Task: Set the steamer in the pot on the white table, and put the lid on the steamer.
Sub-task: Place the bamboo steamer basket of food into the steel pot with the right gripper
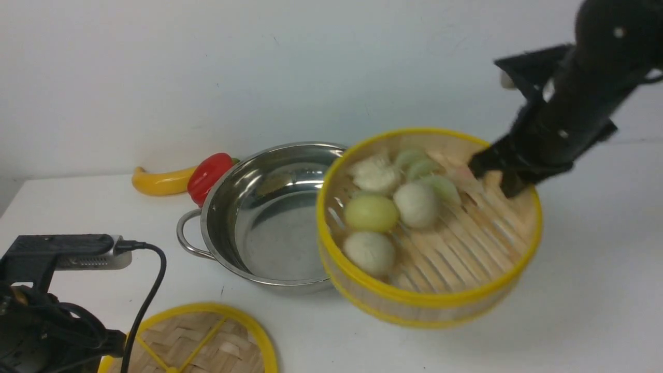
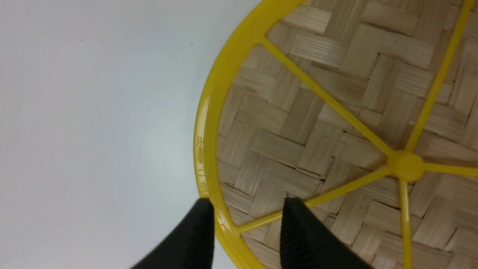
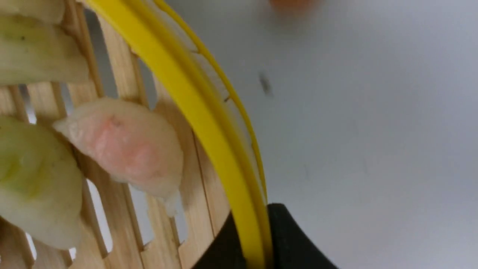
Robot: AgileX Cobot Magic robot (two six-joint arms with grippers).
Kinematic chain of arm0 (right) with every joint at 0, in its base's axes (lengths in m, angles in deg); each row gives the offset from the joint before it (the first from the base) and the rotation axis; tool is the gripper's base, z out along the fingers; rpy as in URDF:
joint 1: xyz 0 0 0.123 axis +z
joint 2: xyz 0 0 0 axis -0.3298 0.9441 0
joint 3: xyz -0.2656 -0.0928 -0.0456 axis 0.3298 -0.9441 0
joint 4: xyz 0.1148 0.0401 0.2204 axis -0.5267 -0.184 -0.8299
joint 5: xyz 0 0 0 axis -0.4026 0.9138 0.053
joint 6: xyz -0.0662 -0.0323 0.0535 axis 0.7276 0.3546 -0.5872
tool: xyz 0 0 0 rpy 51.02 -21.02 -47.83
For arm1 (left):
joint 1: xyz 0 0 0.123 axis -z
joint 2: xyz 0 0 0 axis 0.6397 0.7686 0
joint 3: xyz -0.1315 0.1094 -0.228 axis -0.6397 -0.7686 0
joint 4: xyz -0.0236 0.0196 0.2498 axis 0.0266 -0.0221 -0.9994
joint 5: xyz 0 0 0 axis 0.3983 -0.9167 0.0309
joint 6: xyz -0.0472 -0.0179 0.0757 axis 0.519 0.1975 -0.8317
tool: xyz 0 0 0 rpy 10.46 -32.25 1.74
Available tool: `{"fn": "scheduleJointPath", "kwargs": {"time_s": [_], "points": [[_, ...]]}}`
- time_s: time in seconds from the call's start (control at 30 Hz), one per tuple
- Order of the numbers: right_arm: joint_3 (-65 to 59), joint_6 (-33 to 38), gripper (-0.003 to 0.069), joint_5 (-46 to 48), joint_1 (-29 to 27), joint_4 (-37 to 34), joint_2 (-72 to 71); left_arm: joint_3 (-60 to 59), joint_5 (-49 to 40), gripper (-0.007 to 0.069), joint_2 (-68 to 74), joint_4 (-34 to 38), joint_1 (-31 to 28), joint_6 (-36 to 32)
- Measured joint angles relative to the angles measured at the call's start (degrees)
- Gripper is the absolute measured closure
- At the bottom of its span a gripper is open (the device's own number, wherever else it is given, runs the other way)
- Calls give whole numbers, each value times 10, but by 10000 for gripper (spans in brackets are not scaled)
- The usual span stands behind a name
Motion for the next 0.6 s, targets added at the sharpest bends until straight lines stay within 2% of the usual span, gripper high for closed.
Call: {"fn": "scheduleJointPath", "kwargs": {"time_s": [0.17, 0.37, 0.6], "points": [[247, 1, 610, -1, 39, 3, 150, 0, 0, 384, 0, 8, 0, 0], [435, 1, 610, -1, 55, -30, 293, 0, 2, 384, 0, 11, 0, 0], [458, 4, 610, 10, 55, -37, 365, 0, 4, 384, 0, 30, 0, -16]]}}
